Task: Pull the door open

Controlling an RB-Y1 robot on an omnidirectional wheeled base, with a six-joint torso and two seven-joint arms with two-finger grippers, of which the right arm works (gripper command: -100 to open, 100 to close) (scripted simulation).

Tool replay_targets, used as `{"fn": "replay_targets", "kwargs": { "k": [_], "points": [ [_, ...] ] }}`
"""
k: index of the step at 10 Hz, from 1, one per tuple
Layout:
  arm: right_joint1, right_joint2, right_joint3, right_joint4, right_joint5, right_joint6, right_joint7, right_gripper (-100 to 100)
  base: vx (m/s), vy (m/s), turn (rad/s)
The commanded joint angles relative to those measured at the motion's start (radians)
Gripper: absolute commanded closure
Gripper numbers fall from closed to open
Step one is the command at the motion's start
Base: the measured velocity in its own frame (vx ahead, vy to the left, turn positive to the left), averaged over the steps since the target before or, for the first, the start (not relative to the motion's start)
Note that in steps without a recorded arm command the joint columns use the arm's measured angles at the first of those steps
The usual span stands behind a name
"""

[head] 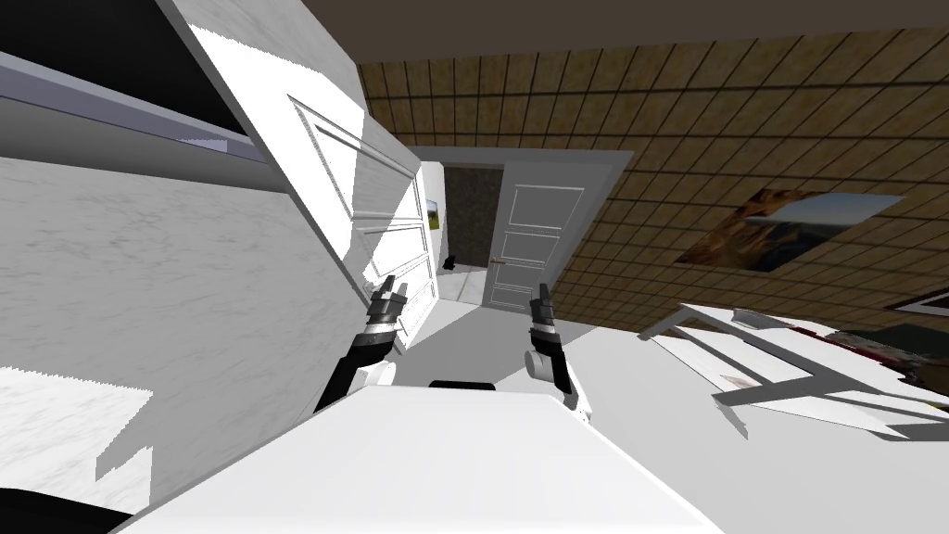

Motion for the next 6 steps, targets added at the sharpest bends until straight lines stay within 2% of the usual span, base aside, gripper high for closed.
{"fn": "replay_targets", "kwargs": {
  "k": [1, 6],
  "points": [
    [-0.021, -0.015, -0.002, 0.042, -0.024, 0.006, 0.000, -100, 0.108, -0.026, 0.070],
    [-0.105, -0.054, -0.001, 0.203, -0.098, 0.011, 0.007, -100, 0.096, -0.006, 0.073]
  ]
}}
